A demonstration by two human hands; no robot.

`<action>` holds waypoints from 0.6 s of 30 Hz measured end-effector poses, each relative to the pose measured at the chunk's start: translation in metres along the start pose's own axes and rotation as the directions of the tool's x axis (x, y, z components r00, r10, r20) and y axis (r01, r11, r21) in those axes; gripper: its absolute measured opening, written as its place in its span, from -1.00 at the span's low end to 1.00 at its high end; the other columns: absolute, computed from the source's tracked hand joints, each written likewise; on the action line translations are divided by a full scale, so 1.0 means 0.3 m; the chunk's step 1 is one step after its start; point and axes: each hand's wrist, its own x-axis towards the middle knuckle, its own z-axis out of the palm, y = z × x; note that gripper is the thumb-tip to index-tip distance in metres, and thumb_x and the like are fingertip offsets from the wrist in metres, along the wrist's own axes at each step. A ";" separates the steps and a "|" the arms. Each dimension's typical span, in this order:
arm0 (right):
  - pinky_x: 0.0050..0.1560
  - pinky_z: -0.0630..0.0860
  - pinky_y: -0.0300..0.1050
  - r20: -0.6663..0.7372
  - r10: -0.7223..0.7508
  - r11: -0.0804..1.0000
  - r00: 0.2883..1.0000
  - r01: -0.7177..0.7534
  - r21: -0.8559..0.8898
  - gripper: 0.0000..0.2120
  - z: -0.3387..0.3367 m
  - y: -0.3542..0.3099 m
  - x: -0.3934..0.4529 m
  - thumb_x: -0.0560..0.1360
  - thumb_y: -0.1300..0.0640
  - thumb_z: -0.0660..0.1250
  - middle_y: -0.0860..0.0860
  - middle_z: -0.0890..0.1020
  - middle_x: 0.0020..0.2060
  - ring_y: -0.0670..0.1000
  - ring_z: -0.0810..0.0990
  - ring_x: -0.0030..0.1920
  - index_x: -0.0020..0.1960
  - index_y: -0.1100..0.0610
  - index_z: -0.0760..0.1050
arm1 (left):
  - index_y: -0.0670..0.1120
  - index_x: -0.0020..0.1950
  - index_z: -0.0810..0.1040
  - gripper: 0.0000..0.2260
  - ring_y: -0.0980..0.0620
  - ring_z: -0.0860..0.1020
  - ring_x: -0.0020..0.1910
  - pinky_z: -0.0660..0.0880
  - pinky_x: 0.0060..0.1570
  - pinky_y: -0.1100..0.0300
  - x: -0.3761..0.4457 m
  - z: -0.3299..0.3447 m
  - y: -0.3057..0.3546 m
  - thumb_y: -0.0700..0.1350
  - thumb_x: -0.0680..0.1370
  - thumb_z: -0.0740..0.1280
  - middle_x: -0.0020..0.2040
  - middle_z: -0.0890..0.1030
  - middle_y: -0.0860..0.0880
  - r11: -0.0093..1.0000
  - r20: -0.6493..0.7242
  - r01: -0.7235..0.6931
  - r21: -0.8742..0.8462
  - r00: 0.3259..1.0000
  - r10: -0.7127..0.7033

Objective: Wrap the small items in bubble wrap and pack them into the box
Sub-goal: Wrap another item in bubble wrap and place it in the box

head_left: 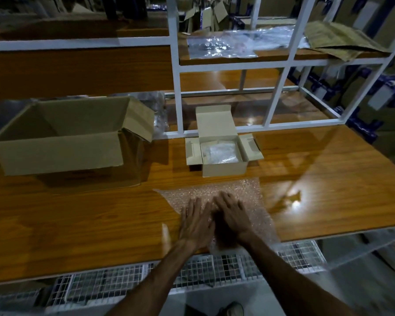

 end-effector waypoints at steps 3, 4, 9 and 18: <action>0.61 -0.21 0.20 0.006 -0.007 1.000 1.000 0.007 -0.025 -0.07 -0.002 0.005 -0.017 0.49 -0.51 -0.44 0.07 -0.19 0.67 0.13 -0.18 0.67 0.70 -0.03 -0.10 | 0.13 0.70 -0.22 -0.32 -0.12 -0.36 0.65 -0.31 0.61 -0.18 0.022 0.017 -0.051 0.37 0.65 -0.17 0.68 -0.31 -0.09 0.998 -0.026 -0.002 0.060 1.000 0.003; 0.61 -0.21 0.21 -0.009 -0.010 0.999 1.000 0.009 -0.046 -0.02 -0.003 0.018 -0.024 0.43 -0.52 -0.53 0.06 -0.22 0.67 0.12 -0.19 0.67 0.70 -0.05 -0.14 | 0.13 0.70 -0.23 -0.31 -0.11 -0.37 0.64 -0.32 0.61 -0.18 0.028 0.022 -0.075 0.40 0.65 -0.14 0.68 -0.32 -0.08 0.998 -0.028 0.006 0.068 1.000 -0.004; 0.63 -0.22 0.22 -0.053 0.043 0.996 0.998 -0.048 -0.082 -0.20 -0.007 0.104 -0.032 0.56 -0.50 -0.36 0.04 -0.25 0.67 0.13 -0.23 0.67 0.68 -0.12 -0.24 | 0.15 0.68 -0.30 -0.17 -0.11 -0.40 0.63 -0.34 0.59 -0.21 0.056 0.010 -0.176 0.56 0.55 -0.20 0.65 -0.39 -0.05 0.995 -0.070 0.077 0.064 0.995 -0.073; 0.57 -0.34 0.18 -0.020 0.108 0.989 0.994 -0.109 -0.101 -0.03 -0.055 0.178 -0.005 0.42 -0.56 -0.54 0.08 -0.30 0.65 0.17 -0.26 0.66 0.68 -0.07 -0.30 | 0.01 0.71 -0.23 -0.14 -0.08 -0.30 0.66 -0.38 0.56 -0.19 0.107 -0.057 -0.247 0.51 0.58 -0.15 0.69 -0.28 -0.09 0.984 -0.115 0.175 -0.001 0.978 -0.174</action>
